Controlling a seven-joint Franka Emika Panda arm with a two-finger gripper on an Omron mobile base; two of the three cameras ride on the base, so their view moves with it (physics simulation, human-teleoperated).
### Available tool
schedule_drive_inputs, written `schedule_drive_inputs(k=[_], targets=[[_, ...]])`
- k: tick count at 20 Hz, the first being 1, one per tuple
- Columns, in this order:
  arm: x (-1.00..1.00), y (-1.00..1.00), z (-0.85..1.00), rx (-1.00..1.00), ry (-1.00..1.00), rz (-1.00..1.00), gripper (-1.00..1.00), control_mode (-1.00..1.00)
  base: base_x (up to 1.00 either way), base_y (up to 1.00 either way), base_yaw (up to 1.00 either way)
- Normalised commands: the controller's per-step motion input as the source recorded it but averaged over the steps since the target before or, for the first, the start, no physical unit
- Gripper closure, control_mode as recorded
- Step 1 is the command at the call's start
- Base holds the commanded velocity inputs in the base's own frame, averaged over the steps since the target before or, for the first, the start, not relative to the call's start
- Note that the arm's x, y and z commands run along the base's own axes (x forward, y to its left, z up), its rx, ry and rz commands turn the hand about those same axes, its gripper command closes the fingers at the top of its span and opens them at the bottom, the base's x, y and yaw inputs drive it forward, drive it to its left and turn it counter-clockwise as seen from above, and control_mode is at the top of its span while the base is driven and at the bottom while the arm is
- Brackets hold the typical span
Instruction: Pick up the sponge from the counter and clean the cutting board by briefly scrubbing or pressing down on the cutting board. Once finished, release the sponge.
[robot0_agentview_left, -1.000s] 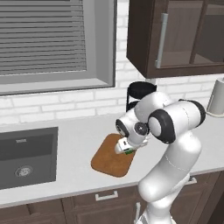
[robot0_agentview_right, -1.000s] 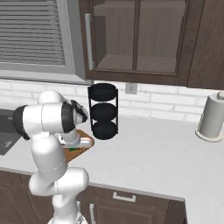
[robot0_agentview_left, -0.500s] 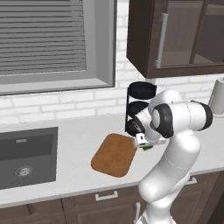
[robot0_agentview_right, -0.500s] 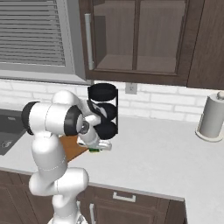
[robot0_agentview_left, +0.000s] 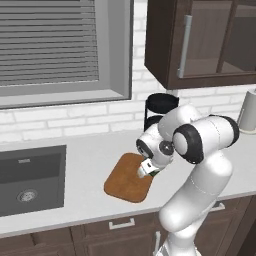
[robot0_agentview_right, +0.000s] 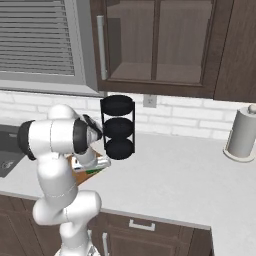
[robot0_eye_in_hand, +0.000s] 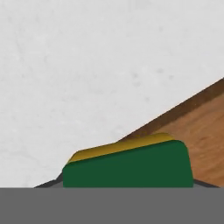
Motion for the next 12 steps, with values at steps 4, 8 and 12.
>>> schedule_drive_inputs(k=[4, 8, 12], targets=[[-0.03, 0.49, -0.16, -0.06, 0.5, 0.75, 1.0, -1.0, 0.0, 0.0, 0.0], [-0.11, 0.26, -0.2, -0.22, 0.66, 0.73, 1.0, -1.0, 0.0, 0.0, 0.0], [-0.23, 0.29, -0.2, -0.26, 0.47, 0.8, 1.0, -1.0, 0.0, 0.0, 0.0]])
